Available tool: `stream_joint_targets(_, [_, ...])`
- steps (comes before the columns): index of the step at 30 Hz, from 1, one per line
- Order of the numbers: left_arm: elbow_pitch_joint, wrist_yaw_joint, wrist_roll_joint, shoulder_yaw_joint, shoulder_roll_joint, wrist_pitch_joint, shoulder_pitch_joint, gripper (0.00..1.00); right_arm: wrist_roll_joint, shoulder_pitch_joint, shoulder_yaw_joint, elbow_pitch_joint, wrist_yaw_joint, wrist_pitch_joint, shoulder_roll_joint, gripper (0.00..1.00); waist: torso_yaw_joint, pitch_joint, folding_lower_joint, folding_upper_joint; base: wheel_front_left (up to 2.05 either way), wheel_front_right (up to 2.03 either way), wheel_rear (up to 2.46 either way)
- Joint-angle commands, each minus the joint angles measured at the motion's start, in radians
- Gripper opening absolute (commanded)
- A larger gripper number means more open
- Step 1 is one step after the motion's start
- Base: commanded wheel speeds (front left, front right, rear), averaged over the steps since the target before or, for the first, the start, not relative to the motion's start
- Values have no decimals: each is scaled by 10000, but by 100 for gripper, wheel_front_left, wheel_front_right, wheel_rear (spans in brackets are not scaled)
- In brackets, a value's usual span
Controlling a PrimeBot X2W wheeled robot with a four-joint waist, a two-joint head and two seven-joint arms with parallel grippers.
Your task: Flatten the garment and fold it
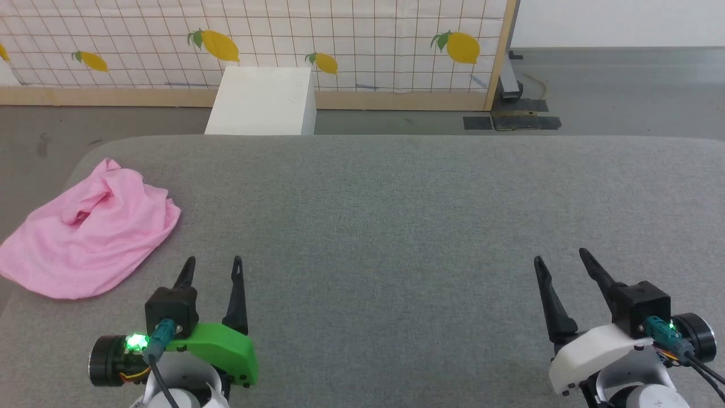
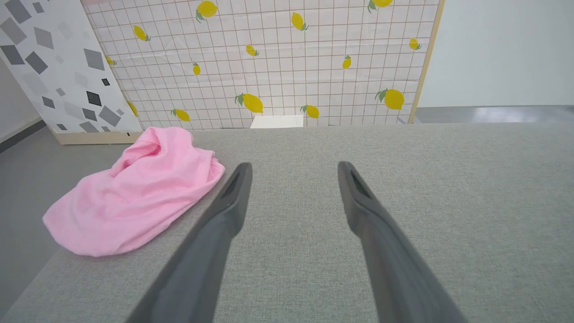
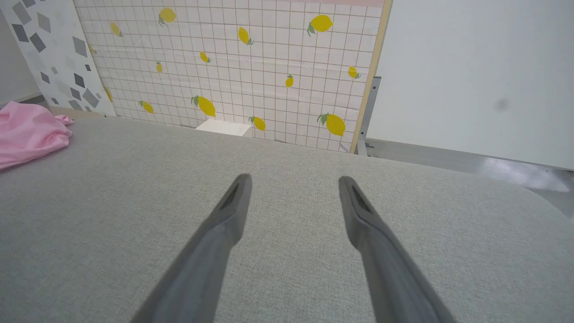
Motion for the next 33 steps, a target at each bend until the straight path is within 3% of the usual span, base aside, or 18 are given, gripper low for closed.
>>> stream_joint_targets(1, [62, 73, -42, -40, -2, -101, -51, 100, 44, -31, -7, 20, -1, -92, 1, 100, 4, 2, 0, 0, 0, 0, 0])
stream_joint_targets(16, [349, 270, -216, -208, 30, -416, -223, 100, 95, -85, -31, 101, -3, -346, 4, 100, 449, 18, 0, 0, 0, 0, 0])
stream_joint_targets(33, [508, 543, -491, -226, 136, -768, -270, 100, 57, -169, 86, 187, -5, -545, 7, 100, 1744, 47, 0, 0, 0, 0, 0])
